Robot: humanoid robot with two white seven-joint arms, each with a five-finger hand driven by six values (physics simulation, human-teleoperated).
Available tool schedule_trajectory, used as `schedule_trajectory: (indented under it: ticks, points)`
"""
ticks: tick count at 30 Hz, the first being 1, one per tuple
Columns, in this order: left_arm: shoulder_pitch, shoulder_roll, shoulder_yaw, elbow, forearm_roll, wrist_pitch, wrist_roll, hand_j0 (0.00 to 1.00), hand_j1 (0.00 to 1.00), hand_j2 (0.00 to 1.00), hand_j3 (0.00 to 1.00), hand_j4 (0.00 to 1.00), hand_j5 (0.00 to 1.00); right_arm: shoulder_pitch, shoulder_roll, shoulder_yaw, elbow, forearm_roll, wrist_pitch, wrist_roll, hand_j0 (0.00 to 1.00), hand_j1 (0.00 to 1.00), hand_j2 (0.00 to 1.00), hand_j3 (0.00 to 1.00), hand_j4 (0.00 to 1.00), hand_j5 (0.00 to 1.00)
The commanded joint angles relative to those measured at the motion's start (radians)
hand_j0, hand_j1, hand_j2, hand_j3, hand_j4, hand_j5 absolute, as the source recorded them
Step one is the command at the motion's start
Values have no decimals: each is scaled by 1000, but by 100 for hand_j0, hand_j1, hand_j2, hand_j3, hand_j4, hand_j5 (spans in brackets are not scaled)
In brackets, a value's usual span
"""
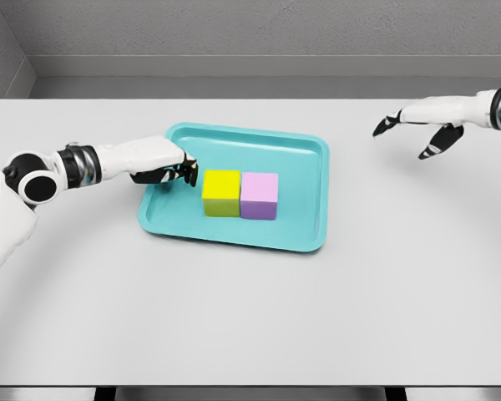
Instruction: Push two cubes
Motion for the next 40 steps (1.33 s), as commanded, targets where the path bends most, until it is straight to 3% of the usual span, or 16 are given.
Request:
schedule_trajectory:
  ticks: [1, 25, 31, 32, 34, 35, 36, 38, 40]
  points:
    - [0, 1, 1, -2, 7, 2, 0, 40, 40, 40, 40, 40, 40, 0, 1, -4, 0, -6, 3, 0, 100, 100, 100, 100, 100, 100]
    - [6, -5, -27, -3, 27, 2, 2, 40, 40, 40, 40, 40, 40, -2, -2, -4, -2, -6, 3, 0, 100, 100, 100, 100, 100, 100]
    - [9, 27, -19, -5, 58, 2, 2, 42, 42, 42, 42, 42, 42, 5, -2, -2, 0, -4, 3, 0, 100, 100, 100, 100, 100, 100]
    - [9, 31, -16, -16, 91, 2, 4, 43, 43, 43, 43, 43, 43, 5, -1, -4, 9, -6, 3, 0, 100, 100, 100, 100, 100, 100]
    - [5, 141, -15, -71, 190, 2, 4, 51, 51, 51, 51, 51, 51, 3, 5, -4, 6, -4, 3, 0, 100, 100, 100, 100, 100, 100]
    - [3, 231, -8, -106, 222, 2, 4, 84, 84, 84, 84, 84, 84, 3, 5, -4, 6, -4, 3, 0, 100, 100, 100, 100, 100, 100]
    - [11, 288, 50, -112, 239, 2, 4, 100, 100, 100, 100, 100, 100, 3, 4, -4, 7, -4, 3, 0, 100, 100, 100, 100, 100, 100]
    - [34, 446, 67, -122, 297, 2, -6, 100, 100, 100, 100, 100, 100, 3, -1, -6, 9, -4, 3, 0, 100, 100, 100, 100, 100, 100]
    - [41, 457, 68, -140, 302, 2, -6, 100, 100, 100, 100, 100, 100, 5, -1, -4, 15, -4, 3, 0, 100, 100, 100, 100, 100, 100]
